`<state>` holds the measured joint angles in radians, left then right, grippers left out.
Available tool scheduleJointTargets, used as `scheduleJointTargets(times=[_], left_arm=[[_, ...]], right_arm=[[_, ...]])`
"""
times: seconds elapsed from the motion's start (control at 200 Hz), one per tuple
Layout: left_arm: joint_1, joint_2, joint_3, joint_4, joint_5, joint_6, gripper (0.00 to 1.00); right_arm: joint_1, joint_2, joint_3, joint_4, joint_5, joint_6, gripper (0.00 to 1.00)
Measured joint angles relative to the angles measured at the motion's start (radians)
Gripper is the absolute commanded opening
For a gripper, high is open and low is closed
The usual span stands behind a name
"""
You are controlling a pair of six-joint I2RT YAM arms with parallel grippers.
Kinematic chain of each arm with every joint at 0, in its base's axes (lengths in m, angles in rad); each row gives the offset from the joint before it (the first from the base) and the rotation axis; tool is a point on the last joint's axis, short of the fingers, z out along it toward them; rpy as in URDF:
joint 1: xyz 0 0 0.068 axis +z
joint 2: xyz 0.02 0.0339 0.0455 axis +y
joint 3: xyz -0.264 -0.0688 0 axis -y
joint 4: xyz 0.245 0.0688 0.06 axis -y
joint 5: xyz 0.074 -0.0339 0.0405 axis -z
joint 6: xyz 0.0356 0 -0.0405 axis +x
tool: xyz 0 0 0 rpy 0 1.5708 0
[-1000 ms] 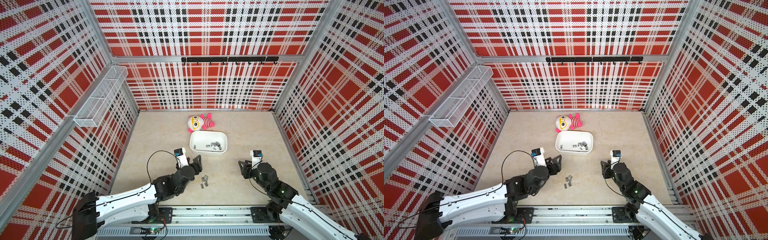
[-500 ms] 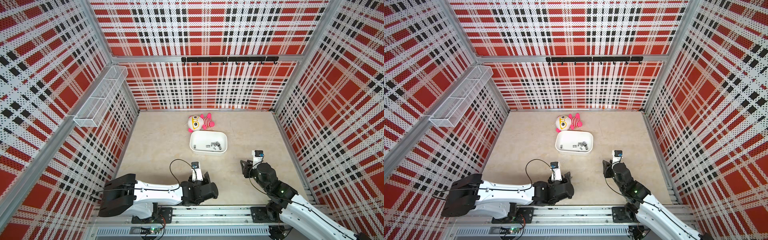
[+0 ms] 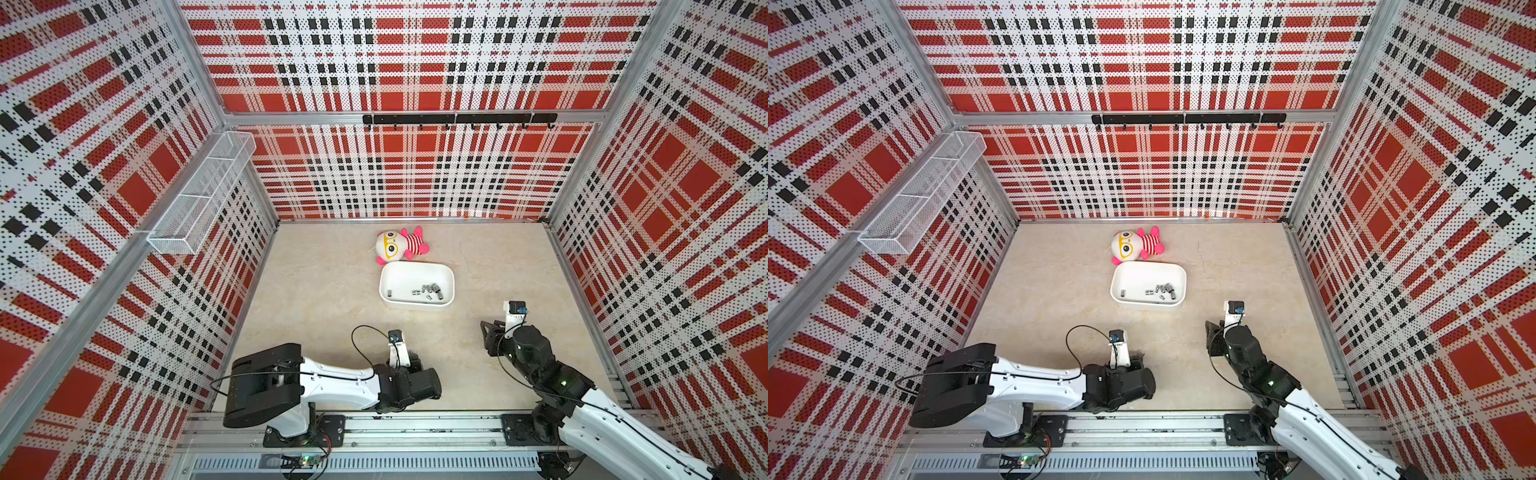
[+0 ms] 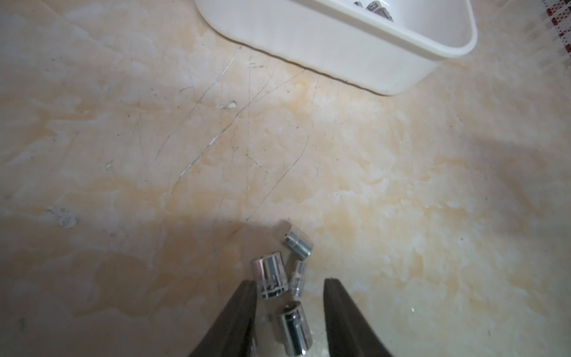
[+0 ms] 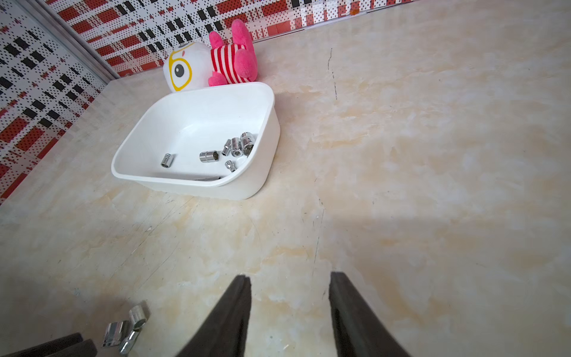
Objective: Put the socket on the desktop into the storage box
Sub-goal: Pick up the socket head from the center of the board.
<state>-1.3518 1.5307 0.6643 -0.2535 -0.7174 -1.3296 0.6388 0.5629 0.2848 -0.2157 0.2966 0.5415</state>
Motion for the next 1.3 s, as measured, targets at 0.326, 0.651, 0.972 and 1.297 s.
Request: scheduleJointTargets(times=[0.326,0.651,0.972,1.297], left_arm=[[0.051,0.002,-0.029,0.039,0.023,0.010,0.40],[0.051,0.013,-0.031,0.064,0.039,0.021,0.35],[0.051,0.032,-0.031,0.066,0.050,0.021,0.36],[0.060,0.059,-0.031,0.068,0.059,0.021,0.30]], right_arm=[[0.000,0.004,0.000,0.001,0.000,0.000,0.47],[0.000,0.008,0.000,0.002,0.000,0.000,0.47],[0.000,0.015,0.000,0.004,0.000,0.000,0.47],[0.000,0.029,0.000,0.005,-0.003,0.000,0.47]])
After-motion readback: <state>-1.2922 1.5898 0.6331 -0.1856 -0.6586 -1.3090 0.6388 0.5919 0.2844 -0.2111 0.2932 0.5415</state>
